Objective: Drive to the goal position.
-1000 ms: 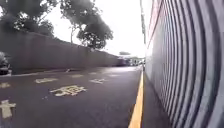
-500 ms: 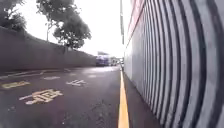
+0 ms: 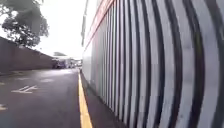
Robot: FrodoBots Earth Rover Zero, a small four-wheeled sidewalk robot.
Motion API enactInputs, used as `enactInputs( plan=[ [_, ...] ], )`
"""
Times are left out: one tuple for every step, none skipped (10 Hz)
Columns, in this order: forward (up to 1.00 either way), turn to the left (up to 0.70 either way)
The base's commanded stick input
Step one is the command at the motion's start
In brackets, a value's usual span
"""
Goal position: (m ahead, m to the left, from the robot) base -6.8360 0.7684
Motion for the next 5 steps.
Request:
enactInputs(
  plan=[
    [0.33, 0.00],
    [0.33, 0.00],
    [0.33, 0.00],
    [0.32, 0.00],
    [0.29, 0.00]
  ],
)
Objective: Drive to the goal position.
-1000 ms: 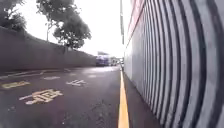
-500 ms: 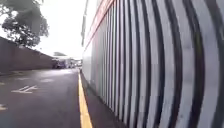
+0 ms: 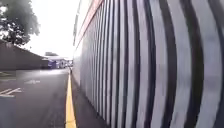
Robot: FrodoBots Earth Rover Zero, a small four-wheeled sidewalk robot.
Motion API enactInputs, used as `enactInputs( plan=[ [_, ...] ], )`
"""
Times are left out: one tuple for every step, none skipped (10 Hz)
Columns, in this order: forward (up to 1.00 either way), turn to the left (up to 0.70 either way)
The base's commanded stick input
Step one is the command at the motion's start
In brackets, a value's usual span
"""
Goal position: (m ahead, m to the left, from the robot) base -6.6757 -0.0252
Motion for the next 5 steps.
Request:
enactInputs(
  plan=[
    [0.18, 0.00],
    [0.00, 0.00],
    [-0.31, 0.00],
    [-0.45, 0.00],
    [-0.45, 0.00]
  ],
)
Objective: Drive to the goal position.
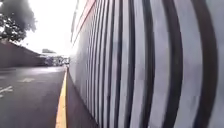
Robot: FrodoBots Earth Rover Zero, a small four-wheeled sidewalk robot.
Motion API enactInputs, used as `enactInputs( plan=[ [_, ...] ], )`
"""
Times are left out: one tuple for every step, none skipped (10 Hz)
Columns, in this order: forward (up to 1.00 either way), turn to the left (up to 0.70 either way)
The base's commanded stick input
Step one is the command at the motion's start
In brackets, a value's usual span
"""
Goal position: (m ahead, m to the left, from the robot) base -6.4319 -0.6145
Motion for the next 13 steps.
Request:
enactInputs(
  plan=[
    [-0.45, 0.00],
    [-0.45, 0.00],
    [-0.45, 0.00],
    [-0.45, 0.00],
    [-0.45, 0.00],
    [-0.33, 0.00],
    [0.00, 0.00],
    [0.00, 0.00],
    [0.00, 0.00],
    [0.00, 0.00],
    [0.00, 0.00],
    [0.00, 0.00],
    [0.00, 0.00]
  ],
)
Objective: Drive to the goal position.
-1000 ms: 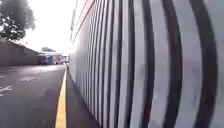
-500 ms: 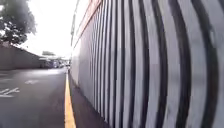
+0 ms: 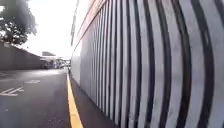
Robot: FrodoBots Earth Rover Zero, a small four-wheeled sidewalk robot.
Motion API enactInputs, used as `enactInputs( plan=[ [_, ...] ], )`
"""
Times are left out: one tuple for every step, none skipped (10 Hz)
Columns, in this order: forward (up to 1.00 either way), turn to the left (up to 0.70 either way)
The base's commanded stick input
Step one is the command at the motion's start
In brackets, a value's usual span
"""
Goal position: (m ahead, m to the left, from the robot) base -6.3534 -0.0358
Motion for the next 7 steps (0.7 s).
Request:
enactInputs(
  plan=[
    [0.00, 0.01],
    [0.00, 0.20],
    [0.00, 0.29],
    [0.00, 0.29],
    [0.00, 0.29],
    [0.00, 0.29],
    [0.00, 0.30]
  ],
)
